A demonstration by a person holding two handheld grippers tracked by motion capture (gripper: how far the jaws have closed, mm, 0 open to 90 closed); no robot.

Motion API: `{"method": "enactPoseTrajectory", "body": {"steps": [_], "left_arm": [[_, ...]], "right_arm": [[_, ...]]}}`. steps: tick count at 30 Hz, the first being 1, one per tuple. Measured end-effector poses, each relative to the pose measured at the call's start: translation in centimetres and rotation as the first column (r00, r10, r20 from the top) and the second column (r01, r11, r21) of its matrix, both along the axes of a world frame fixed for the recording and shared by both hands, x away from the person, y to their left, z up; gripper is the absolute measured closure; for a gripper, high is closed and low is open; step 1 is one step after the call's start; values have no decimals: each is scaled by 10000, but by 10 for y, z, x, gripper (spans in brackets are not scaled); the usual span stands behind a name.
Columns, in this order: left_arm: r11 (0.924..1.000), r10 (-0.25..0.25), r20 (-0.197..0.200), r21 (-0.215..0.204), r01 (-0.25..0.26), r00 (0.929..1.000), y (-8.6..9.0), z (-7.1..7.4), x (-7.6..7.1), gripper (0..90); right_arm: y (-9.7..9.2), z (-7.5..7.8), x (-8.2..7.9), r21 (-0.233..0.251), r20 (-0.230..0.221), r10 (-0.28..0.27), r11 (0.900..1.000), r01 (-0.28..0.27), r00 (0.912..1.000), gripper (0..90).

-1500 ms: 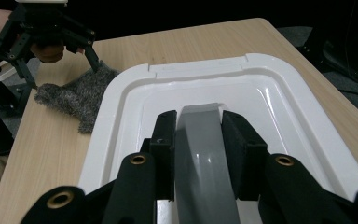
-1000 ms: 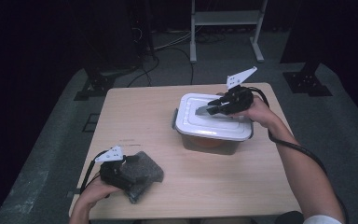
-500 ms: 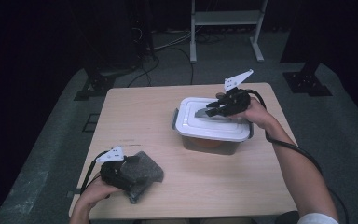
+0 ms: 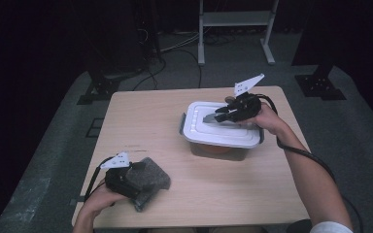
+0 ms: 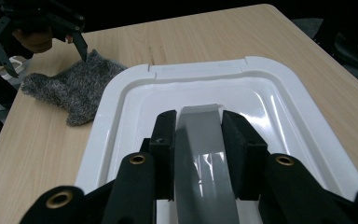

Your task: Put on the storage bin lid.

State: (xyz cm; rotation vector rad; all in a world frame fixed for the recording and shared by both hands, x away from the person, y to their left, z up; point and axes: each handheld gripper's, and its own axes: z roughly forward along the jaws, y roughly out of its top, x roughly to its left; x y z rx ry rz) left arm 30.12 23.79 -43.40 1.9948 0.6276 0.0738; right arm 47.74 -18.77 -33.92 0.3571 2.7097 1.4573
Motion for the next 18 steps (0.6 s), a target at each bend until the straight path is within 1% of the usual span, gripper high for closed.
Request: {"method": "enactPoseTrajectory", "body": {"steps": [5,7,9,10,11,15,16,18], "left_arm": [[10000,-16,-13,30,16,10000,0,-1,0,25],[10000,-15,-18,38,16,10000,0,-1,-1,25],[10000,-18,-17,39,18,10000,0,-1,-1,25],[10000,1,1,31,-1,10000,1,0,-1,25],[10000,21,23,-15,-21,10000,1,1,-1,25],[10000,15,39,2,-15,10000,0,1,-1,25],[10000,-15,47,37,15,10000,0,0,-1,25],[10000,-20,43,25,20,10000,-1,0,-1,25]], "right_arm": [[0,0,-1,1,-55,-45,10000,45,10000,645],[0,0,-2,-7,-24,-34,10000,34,10000,622],[0,1,-3,-8,-20,-42,10000,42,10000,573],[0,1,-3,-8,-20,-42,10000,42,10000,573],[0,4,-4,63,-12,-79,9999,79,10000,539],[-1,10,-5,101,31,-188,9998,187,9998,515],[-2,13,-7,111,150,-185,9998,184,9997,498],[-4,16,-8,141,143,-252,9996,250,9996,483]]}}
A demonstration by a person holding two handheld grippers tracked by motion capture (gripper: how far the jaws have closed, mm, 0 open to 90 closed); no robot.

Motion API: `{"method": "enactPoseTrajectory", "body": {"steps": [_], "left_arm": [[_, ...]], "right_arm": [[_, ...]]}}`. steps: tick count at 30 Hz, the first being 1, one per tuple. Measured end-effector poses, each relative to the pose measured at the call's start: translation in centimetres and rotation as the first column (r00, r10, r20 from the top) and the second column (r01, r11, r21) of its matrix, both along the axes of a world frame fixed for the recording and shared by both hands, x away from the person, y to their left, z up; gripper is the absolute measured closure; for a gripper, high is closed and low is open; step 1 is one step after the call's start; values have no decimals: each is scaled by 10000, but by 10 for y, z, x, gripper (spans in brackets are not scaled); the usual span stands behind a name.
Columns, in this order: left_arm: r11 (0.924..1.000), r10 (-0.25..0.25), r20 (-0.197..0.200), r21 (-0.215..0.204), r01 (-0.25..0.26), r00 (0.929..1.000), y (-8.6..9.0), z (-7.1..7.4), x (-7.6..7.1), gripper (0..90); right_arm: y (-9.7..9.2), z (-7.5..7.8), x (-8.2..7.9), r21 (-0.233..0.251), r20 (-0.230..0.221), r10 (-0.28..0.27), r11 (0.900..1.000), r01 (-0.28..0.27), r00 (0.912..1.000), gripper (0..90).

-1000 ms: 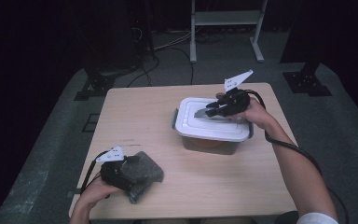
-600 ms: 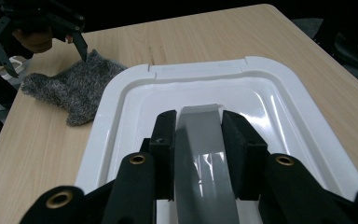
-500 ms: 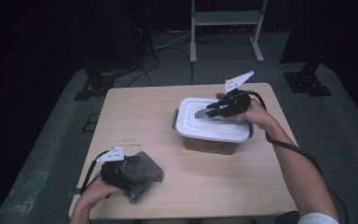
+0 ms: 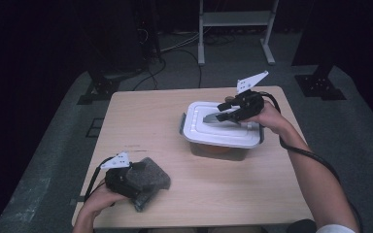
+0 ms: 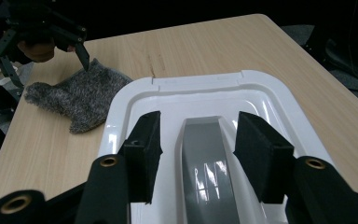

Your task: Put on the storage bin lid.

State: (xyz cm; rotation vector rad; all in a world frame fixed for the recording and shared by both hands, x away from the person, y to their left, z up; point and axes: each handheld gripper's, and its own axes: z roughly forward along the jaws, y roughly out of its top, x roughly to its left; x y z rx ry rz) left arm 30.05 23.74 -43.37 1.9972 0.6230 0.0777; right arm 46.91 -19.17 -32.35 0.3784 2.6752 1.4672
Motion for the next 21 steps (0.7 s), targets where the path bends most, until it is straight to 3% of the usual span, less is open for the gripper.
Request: {"method": "enactPoseTrajectory", "body": {"steps": [21], "left_arm": [[10000,-66,11,28,66,10000,-3,-1,-1,25]], "right_arm": [[-17,9,-18,132,128,-318,9994,316,9994,418]]}}
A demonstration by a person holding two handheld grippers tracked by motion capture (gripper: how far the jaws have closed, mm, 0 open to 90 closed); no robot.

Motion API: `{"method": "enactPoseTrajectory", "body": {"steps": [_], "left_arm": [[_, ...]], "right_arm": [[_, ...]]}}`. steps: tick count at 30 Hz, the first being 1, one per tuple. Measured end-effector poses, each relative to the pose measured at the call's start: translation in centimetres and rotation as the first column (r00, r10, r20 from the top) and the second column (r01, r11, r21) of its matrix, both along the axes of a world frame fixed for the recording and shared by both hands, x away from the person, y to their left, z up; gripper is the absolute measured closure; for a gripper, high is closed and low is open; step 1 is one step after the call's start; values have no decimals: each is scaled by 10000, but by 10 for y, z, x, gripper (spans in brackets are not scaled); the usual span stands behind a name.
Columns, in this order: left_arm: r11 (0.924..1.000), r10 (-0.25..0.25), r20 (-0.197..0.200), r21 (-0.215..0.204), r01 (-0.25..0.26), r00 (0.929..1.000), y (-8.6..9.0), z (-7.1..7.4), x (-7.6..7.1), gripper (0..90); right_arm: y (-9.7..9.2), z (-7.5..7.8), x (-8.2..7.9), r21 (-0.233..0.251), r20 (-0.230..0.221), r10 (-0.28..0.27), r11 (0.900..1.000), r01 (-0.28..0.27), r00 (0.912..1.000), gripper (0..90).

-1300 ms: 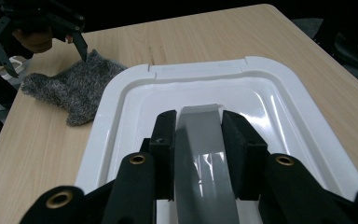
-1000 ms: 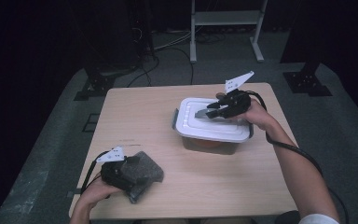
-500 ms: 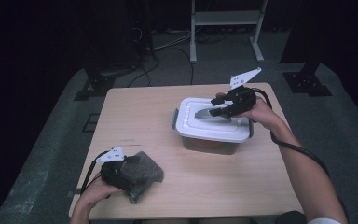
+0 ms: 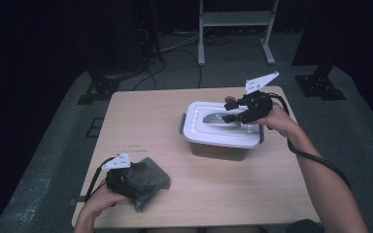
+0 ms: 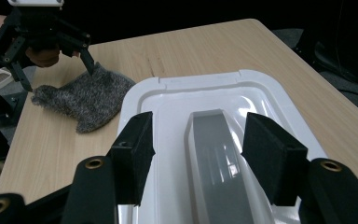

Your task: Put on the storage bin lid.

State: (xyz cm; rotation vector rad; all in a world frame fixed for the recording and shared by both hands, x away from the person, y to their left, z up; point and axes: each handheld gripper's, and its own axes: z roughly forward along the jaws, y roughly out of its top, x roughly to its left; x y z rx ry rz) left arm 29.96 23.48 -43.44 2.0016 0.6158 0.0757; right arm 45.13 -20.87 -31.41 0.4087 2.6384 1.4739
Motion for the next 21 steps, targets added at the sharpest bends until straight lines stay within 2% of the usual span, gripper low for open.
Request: {"method": "enactPoseTrajectory", "body": {"steps": [14,21], "left_arm": [[10000,-38,-11,71,38,10000,-2,-1,0,25],[10000,-65,0,43,65,10000,-3,0,0,25]], "right_arm": [[-23,5,-18,65,105,-218,9997,217,9997,411],[-43,3,-29,188,107,-481,9987,479,9988,404]]}}
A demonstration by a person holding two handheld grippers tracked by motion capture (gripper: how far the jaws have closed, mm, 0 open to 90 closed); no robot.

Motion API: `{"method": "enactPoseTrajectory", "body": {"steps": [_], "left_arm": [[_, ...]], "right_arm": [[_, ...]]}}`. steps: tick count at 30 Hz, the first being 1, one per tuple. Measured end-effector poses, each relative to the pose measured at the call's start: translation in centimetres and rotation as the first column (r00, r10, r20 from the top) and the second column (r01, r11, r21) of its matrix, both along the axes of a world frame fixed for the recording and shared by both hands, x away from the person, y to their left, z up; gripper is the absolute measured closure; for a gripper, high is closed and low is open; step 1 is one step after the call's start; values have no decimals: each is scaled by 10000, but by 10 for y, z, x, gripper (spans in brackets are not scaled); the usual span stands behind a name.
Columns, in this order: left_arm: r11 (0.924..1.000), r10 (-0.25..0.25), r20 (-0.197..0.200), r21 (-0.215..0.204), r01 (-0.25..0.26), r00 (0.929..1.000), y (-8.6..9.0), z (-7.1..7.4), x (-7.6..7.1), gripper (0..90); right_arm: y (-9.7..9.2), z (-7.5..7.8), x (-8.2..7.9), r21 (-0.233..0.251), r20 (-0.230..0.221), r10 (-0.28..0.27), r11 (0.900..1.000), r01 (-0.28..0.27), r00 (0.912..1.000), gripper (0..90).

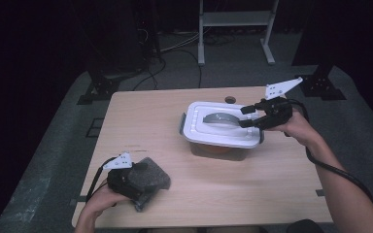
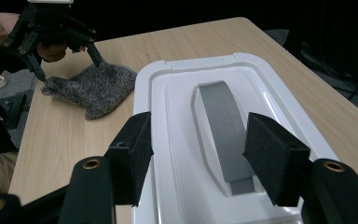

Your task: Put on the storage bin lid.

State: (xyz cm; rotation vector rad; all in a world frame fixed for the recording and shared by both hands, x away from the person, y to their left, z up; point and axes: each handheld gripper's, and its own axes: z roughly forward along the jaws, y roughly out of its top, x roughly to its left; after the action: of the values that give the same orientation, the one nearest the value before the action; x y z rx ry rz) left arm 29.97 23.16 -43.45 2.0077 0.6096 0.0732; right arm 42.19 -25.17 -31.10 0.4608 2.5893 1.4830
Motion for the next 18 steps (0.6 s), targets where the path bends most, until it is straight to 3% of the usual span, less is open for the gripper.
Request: {"method": "enactPoseTrajectory", "body": {"steps": [18], "left_arm": [[9999,-88,-20,89,88,10000,-5,0,0,25]], "right_arm": [[-42,-6,-23,110,-127,-681,9976,682,9976,351]]}}
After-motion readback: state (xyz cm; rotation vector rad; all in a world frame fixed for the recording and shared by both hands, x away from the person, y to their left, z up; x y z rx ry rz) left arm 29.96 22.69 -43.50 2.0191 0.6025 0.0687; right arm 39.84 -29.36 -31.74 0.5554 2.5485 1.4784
